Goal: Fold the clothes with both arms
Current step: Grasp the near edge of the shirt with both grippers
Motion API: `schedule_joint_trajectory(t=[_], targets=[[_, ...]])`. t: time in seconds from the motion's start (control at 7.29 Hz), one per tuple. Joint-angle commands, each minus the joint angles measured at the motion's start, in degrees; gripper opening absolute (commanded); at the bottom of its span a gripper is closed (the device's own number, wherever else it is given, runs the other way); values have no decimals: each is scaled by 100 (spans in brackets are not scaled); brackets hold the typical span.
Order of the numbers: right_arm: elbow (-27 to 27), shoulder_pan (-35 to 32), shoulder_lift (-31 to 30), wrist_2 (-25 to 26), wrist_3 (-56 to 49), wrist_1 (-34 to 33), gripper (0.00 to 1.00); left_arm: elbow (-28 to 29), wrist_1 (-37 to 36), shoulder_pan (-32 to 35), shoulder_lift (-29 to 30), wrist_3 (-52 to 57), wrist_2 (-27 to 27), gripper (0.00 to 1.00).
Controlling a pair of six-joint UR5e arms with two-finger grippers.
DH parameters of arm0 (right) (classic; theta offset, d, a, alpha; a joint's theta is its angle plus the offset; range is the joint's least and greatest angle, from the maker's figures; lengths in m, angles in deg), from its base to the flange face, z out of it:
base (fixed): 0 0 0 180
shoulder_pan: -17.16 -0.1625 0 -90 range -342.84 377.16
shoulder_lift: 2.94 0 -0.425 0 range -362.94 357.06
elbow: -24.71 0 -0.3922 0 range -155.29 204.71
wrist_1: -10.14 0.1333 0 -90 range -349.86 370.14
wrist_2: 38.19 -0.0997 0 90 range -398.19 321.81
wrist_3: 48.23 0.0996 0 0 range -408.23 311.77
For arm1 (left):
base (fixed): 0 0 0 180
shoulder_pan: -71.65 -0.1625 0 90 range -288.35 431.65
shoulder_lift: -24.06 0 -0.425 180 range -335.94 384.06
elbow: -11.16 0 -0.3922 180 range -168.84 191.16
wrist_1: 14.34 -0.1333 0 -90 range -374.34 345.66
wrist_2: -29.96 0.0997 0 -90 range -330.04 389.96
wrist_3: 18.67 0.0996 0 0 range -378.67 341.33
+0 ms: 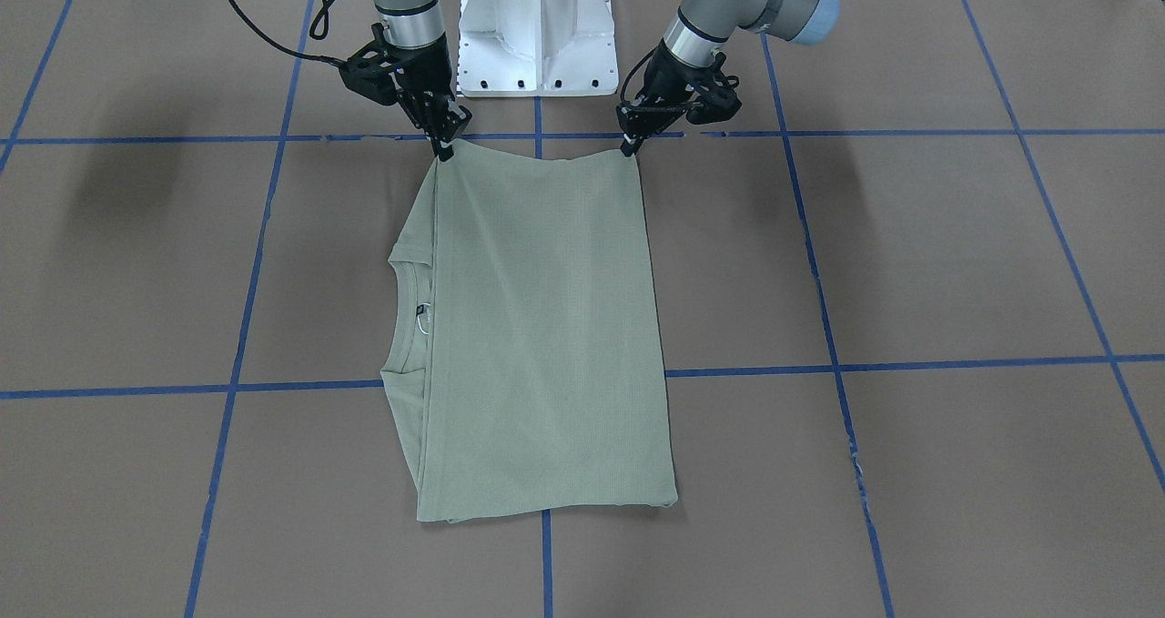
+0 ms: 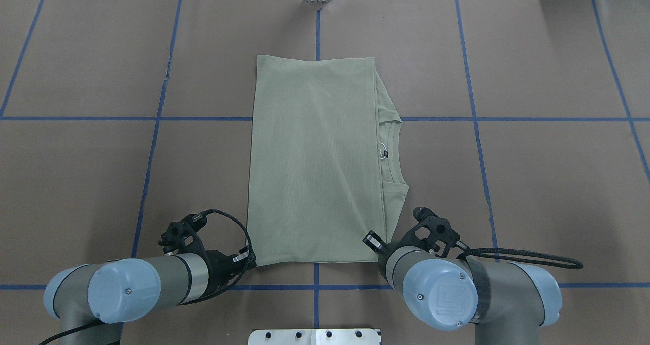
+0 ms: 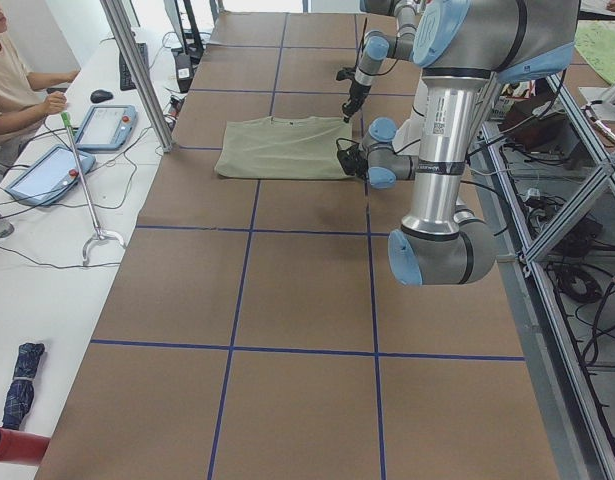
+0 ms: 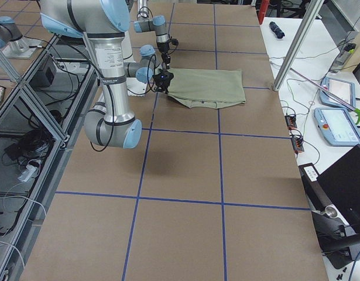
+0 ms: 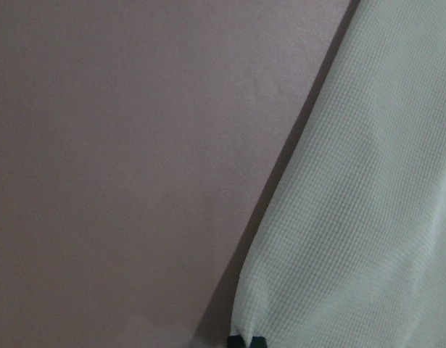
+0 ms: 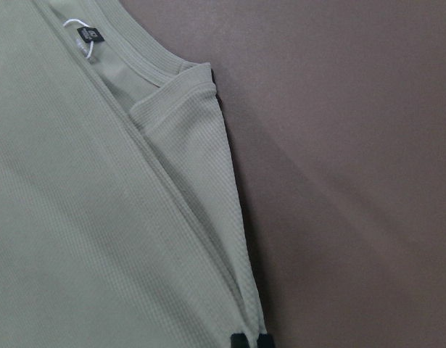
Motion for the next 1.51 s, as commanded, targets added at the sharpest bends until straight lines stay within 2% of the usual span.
schedule_joint_trajectory(t=[0.0, 0.14, 0.55, 0.82, 0.96, 1.1, 1.37], targets=[[149, 35, -14, -7, 9, -4, 0, -432, -87, -57, -66, -7, 6, 0], [307, 209, -66, 2, 17, -4, 0, -782, -366, -266, -144, -25, 15, 0], [1247, 606, -637, -7, 202, 14, 0, -1688, -1245, -768, -154, -621, 41, 0], [1504, 337, -577, 2, 185, 14, 0, -1972, -1424, -613, -41, -562, 15, 0], [1391, -31, -542, -7, 106, 5, 0, -1851, -1476, -89, 195, -283, -3, 0], [1199, -548, -437, -129, -182, 40, 0, -1658, -1868, 612, 746, 616, -55, 0], [34, -1463, 526, -716, -711, 40, 0, -789, -1890, 1511, 1163, 1281, -327, 0]])
